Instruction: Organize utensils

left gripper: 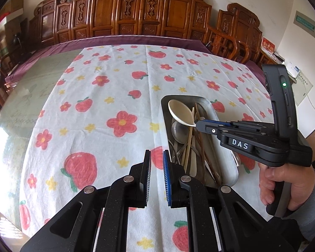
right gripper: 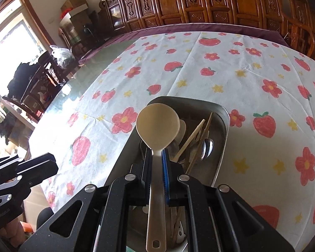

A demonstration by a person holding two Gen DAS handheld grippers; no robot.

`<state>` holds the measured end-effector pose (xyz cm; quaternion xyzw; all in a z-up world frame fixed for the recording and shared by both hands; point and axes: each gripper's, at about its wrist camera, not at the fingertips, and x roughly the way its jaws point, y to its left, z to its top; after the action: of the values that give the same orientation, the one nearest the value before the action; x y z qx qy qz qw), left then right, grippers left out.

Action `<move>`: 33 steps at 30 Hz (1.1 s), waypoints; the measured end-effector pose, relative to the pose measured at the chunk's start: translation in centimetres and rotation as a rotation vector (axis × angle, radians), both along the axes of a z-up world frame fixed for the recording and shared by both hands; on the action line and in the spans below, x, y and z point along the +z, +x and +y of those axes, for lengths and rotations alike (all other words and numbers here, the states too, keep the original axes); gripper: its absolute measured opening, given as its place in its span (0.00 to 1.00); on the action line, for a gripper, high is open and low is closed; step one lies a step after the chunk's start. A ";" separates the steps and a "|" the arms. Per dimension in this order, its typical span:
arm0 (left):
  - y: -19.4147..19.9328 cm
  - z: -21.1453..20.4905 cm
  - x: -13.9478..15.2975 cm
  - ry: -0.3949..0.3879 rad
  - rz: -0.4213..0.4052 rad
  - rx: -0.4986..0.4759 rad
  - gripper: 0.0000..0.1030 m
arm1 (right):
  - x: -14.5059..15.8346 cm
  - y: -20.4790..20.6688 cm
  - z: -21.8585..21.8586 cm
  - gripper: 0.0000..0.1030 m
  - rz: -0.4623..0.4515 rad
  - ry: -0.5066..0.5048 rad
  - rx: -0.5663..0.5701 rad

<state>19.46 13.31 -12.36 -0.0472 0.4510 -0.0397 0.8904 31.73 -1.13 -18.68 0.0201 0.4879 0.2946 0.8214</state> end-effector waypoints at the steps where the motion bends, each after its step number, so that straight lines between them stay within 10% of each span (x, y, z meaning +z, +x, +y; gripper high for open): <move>1: 0.0 0.0 0.0 0.000 0.001 0.001 0.10 | -0.2 0.1 0.1 0.11 0.005 0.001 -0.002; 21: -0.8 -0.5 0.6 0.005 -0.013 0.008 0.11 | 1.5 -1.9 -0.8 0.16 -0.098 -0.039 0.026; 28: -2.1 -2.2 2.2 0.028 -0.050 0.006 0.40 | 4.8 -5.2 -4.8 0.30 -0.178 -0.019 -0.021; 33: -3.8 -3.9 3.5 0.048 -0.081 0.001 0.61 | 6.7 -8.2 -8.8 0.58 -0.237 -0.022 -0.081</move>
<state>15.68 9.44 -8.86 -0.0245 0.4152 -0.0305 0.9089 23.49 -9.96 -11.96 -0.0040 0.3894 0.2560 0.8848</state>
